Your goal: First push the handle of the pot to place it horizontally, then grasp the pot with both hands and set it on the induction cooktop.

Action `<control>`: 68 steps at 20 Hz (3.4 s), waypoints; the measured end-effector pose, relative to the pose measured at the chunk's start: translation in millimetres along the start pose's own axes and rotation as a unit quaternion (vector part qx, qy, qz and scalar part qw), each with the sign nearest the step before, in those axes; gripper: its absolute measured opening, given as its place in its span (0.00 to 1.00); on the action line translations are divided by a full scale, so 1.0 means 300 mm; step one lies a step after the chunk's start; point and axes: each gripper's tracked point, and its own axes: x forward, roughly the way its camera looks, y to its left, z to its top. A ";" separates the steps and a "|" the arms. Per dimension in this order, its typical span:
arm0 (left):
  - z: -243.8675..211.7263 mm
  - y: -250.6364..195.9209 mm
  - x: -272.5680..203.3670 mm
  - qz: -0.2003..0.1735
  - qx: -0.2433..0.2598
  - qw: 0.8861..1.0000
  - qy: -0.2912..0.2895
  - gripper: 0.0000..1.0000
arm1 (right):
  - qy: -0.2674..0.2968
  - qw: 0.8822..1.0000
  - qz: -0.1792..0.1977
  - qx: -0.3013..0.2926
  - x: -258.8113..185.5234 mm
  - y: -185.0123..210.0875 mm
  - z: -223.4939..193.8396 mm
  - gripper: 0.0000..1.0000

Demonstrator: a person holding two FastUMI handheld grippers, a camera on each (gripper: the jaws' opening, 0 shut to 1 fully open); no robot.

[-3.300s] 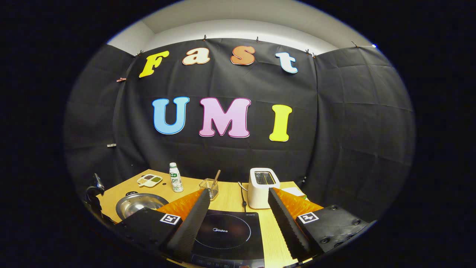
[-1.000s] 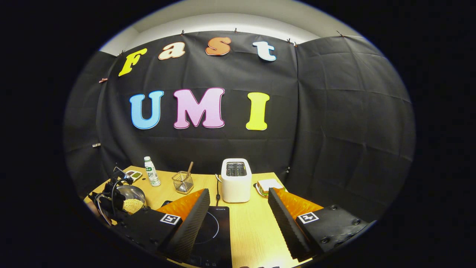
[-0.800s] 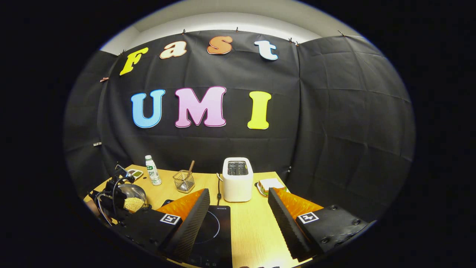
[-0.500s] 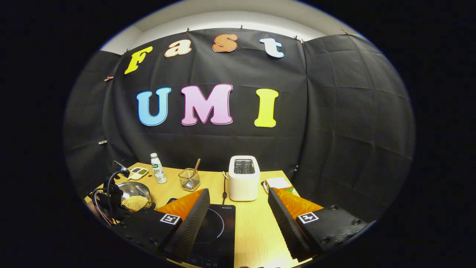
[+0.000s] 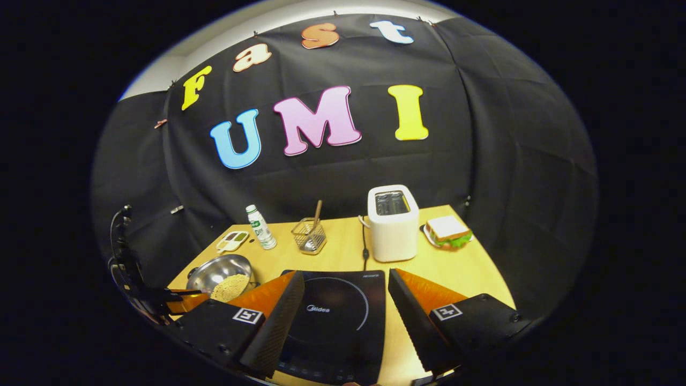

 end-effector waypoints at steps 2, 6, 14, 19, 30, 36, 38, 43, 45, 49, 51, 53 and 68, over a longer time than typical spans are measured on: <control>0.030 0.063 -0.063 0.015 -0.015 1.000 -0.019 0.57 | 0.010 1.000 0.008 -0.017 0.024 0.052 -0.026 0.99; 0.073 0.232 -0.123 0.045 -0.010 0.998 -0.044 0.98 | 0.019 0.999 0.021 -0.024 0.062 0.173 -0.041 0.99; 0.122 0.598 -0.113 0.050 -0.020 0.997 -0.045 0.98 | 0.071 0.997 0.024 0.019 0.178 0.435 -0.063 0.98; 0.133 0.788 -0.054 0.038 -0.004 0.999 -0.038 0.98 | 0.099 0.995 0.025 0.011 0.267 0.580 -0.120 0.99; 0.137 0.893 0.207 -0.014 0.006 1.000 -0.024 0.93 | 0.180 0.983 0.042 -0.001 0.519 0.739 -0.409 0.99; 0.148 0.939 0.353 -0.020 -0.002 0.999 -0.026 0.95 | 0.208 0.977 0.032 -0.010 0.616 0.732 -0.517 0.99; 0.151 0.918 0.399 -0.040 0.019 0.999 -0.022 0.95 | 0.219 0.975 0.029 -0.003 0.633 0.738 -0.552 0.99; 0.101 0.879 0.525 -0.078 0.044 0.996 0.020 0.95 | 0.231 0.973 0.019 0.011 0.643 0.762 -0.605 0.99; 0.087 0.885 0.556 -0.083 0.042 0.995 0.033 0.96 | 0.228 0.973 0.013 0.013 0.654 0.759 -0.606 0.99; 0.019 0.878 0.591 -0.103 0.032 0.992 0.070 0.95 | 0.230 0.973 0.010 0.005 0.655 0.765 -0.618 0.98; -0.006 0.874 0.594 -0.112 0.019 0.990 0.082 0.94 | 0.233 0.973 0.006 0.002 0.661 0.770 -0.632 0.95; -0.027 0.880 0.598 -0.117 0.013 0.989 0.092 0.93 | 0.253 0.968 -0.001 -0.002 0.650 0.765 -0.667 0.92; -0.034 0.909 0.635 -0.135 0.033 0.985 0.104 0.69 | 0.294 0.953 -0.040 0.059 0.601 0.791 -0.789 0.64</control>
